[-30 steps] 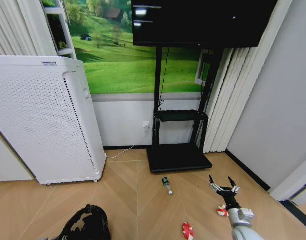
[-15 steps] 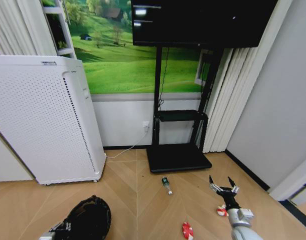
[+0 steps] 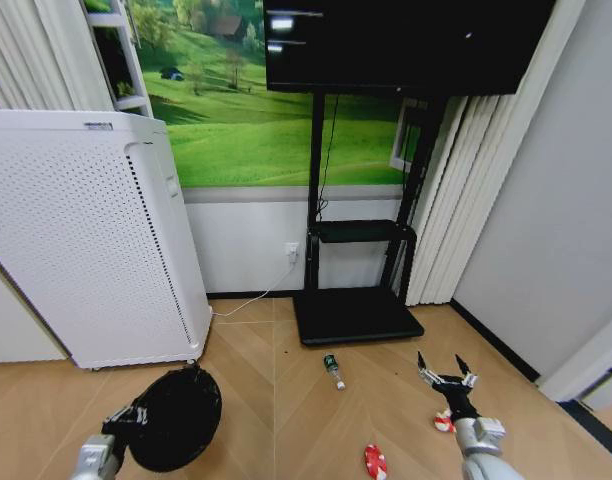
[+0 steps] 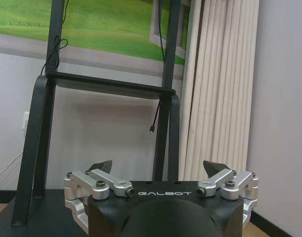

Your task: Pick up the trash bin and place the garbage on the floor into it.

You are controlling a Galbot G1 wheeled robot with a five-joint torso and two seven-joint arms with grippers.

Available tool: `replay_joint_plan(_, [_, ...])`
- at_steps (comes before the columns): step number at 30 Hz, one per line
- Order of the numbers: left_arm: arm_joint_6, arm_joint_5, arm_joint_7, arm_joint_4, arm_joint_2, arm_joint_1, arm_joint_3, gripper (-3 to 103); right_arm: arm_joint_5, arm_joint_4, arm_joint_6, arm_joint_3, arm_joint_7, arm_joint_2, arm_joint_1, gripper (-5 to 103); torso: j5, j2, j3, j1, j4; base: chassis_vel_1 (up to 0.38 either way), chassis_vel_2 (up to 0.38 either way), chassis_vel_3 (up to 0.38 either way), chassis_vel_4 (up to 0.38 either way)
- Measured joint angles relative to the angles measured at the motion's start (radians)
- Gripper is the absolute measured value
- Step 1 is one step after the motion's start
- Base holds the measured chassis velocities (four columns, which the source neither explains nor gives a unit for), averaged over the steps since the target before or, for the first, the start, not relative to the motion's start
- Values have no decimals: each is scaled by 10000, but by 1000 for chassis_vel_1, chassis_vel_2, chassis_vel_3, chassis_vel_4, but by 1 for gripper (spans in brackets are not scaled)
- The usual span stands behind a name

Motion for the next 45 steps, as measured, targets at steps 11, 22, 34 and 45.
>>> replay_joint_plan(11, [-1265, 745, 807, -657, 587, -413, 213, 4, 120, -190, -415, -318, -227, -376, -142, 100, 1, 0, -1, 0, -2, 0, 0, 0, 0])
replay_joint_plan(22, [-2279, 1312, 1134, 83, 572, -832, 408, 4, -423, -730, -434, -823, -462, -1187, -267, 100, 2, 0, 0, 0, -1, 0, 0, 0, 0])
replay_joint_plan(34, [-2341, 1455, 1115, 330, 431, -846, 597, 4, -516, -1033, -419, -1354, -373, -1788, -5, 100, 0, 0, 0, 0, -2, 0, 0, 0, 0])
replay_joint_plan(45, [-2475, 1751, 1098, 387, 150, -498, 705, 4, -406, -1605, -69, -1706, -1219, -1674, 272, 100, 1, 1, -1, -1, -2, 0, 0, 0, 0])
